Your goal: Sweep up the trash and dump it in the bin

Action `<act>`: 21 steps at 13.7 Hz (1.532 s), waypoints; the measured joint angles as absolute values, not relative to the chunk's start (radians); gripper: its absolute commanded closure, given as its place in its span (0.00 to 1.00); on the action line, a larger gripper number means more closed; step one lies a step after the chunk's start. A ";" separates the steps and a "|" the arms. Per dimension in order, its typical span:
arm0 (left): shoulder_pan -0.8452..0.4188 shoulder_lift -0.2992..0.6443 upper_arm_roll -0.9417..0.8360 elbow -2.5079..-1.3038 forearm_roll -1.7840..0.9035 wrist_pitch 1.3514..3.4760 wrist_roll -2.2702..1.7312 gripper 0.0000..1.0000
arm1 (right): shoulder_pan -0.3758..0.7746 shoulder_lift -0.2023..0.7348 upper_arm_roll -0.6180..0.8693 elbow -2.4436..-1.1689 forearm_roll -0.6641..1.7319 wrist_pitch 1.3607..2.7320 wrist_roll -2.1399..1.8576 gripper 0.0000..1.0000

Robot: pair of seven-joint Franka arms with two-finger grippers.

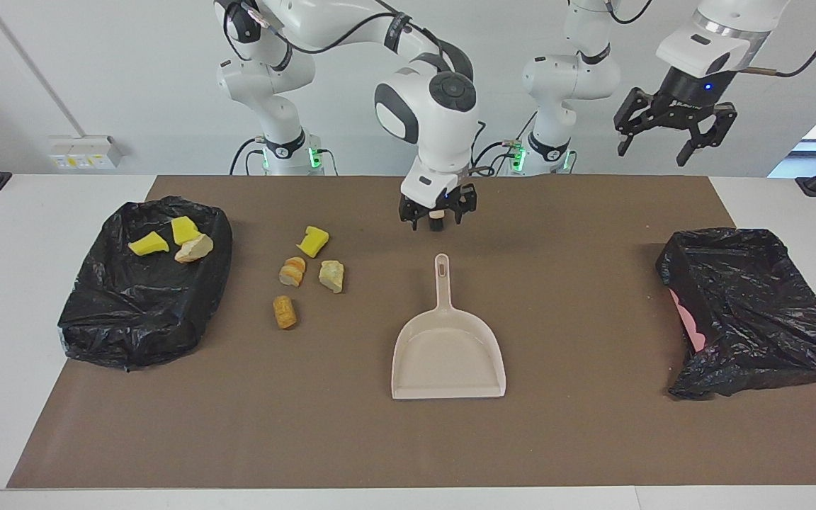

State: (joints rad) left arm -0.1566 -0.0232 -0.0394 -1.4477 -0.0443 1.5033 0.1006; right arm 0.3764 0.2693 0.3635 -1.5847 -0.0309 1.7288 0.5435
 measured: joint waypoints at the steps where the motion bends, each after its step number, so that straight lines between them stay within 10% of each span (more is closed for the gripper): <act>1: -0.177 -0.003 -0.040 -1.455 -0.044 1.527 0.094 0.00 | 0.375 0.213 0.364 -1.628 -0.008 1.696 0.522 0.00; 10: -0.448 0.229 -0.048 -1.615 -0.043 1.939 -0.267 0.00 | 0.491 -0.133 0.370 -2.149 0.196 1.895 0.513 0.00; 21: -0.602 0.405 -0.049 -1.674 -0.038 2.099 -0.458 0.00 | 0.722 -0.110 0.370 -2.389 0.210 2.216 0.679 0.00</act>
